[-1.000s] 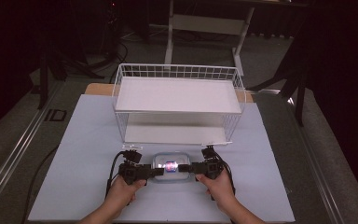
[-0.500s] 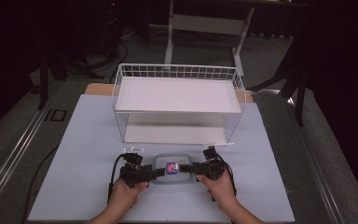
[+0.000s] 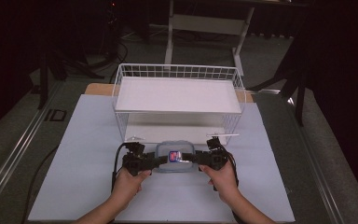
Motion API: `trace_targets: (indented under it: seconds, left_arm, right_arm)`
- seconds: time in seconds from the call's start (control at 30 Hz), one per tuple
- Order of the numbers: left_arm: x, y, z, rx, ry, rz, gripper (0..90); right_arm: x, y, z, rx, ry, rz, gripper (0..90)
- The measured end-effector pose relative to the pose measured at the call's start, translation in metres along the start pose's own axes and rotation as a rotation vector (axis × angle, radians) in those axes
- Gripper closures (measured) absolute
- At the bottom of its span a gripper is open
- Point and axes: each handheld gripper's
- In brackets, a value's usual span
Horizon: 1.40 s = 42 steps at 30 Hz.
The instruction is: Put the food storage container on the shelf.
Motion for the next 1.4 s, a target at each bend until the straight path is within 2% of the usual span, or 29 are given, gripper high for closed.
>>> trace_targets:
  seconds: [0.17,0.43,0.5,0.53,0.57,0.6,0.77,0.93,1.0,1.07,1.13,1.17,1.27,1.37,1.4]
  left_arm:
    - [0.002,-0.014,0.001,0.012,0.000,-0.015,44.7]
    - [0.009,-0.032,0.009,0.018,-0.002,0.000,44.6]
    - [0.013,-0.034,0.012,0.019,0.005,-0.019,44.6]
    - [0.015,-0.036,0.015,0.021,0.011,-0.013,44.6]
    - [0.017,-0.036,0.017,0.025,0.011,-0.028,44.6]
    - [0.019,-0.037,0.018,0.033,0.011,-0.037,44.6]
    - [0.027,-0.046,0.025,0.009,0.019,-0.004,44.6]
    - [0.029,-0.053,0.030,0.018,-0.001,-0.010,44.5]
    - [0.031,-0.057,0.033,0.032,-0.007,-0.007,44.3]
    - [0.034,-0.058,0.036,0.023,-0.001,-0.017,44.2]
    - [0.038,-0.059,0.038,0.010,0.000,0.000,44.1]
    - [0.039,-0.059,0.039,0.010,-0.001,0.000,44.0]
    - [0.041,-0.058,0.041,0.006,-0.001,-0.008,44.2]
    - [0.041,-0.062,0.044,-0.005,0.020,-0.014,44.2]
    - [0.040,-0.062,0.044,0.000,0.017,-0.029,44.1]
  right_arm:
    - [-0.005,-0.011,-0.004,0.003,0.012,-0.024,40.2]
    - [-0.004,-0.023,-0.014,0.027,0.016,-0.057,40.2]
    - [-0.002,-0.025,-0.017,0.032,0.015,-0.066,40.1]
    - [-0.001,-0.026,-0.018,0.027,0.023,-0.075,40.1]
    - [-0.001,-0.027,-0.019,0.019,0.038,-0.079,40.1]
    - [0.000,-0.028,-0.021,0.030,0.030,-0.082,40.1]
    - [0.005,-0.032,-0.030,0.045,0.038,-0.089,40.1]
    - [0.011,-0.036,-0.035,0.052,0.026,-0.101,40.1]
    - [0.014,-0.039,-0.040,0.080,0.007,-0.102,40.1]
    - [0.015,-0.041,-0.040,0.078,0.018,-0.102,40.0]
    - [0.017,-0.044,-0.042,0.069,0.032,-0.117,39.7]
    - [0.018,-0.045,-0.043,0.065,0.042,-0.120,39.8]
    - [0.021,-0.046,-0.048,0.088,0.030,-0.119,39.7]
    - [0.022,-0.047,-0.049,0.098,0.024,-0.129,39.7]
    - [0.022,-0.047,-0.050,0.097,0.023,-0.130,39.7]
Point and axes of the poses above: each handheld gripper's, and its own axes: x roughly forward along the jaws, y roughly out of its underside, z roughly to its left, and after that the axes turned 13 degrees about z, right-handed
